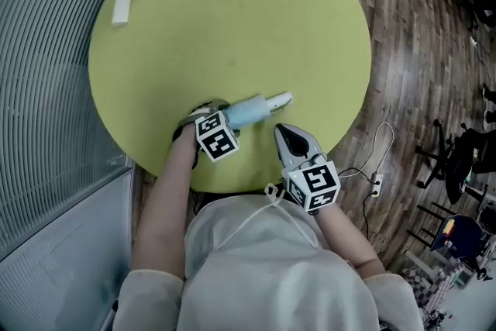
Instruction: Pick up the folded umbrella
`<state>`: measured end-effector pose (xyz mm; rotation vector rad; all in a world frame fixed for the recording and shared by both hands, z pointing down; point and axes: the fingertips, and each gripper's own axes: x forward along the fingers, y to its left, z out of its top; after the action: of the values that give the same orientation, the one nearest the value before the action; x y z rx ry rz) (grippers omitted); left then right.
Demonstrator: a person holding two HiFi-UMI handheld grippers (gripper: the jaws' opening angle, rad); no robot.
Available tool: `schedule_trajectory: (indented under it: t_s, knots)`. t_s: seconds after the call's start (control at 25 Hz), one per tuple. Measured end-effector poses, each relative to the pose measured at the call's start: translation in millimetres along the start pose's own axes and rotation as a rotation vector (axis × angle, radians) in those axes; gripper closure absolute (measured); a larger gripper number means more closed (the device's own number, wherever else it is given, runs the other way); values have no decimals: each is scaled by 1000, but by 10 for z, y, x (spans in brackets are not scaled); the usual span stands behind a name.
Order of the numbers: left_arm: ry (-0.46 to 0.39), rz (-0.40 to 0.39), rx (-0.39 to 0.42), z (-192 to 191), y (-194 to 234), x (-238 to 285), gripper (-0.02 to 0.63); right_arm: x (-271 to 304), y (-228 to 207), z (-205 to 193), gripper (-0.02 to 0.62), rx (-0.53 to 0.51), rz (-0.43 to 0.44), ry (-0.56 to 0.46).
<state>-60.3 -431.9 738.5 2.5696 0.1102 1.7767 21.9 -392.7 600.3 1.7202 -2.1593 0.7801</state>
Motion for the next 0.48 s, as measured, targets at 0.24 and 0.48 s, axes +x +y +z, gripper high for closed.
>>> schedule_trajectory:
  t_s: [0.24,0.48]
  knots:
    - [23,-2,10,17,1,-12,287,-83,-104,55,595,-29,-45,11]
    - [38,23,-11,23,-36,-15,305,-177,-173,110,595,-21,-63,8]
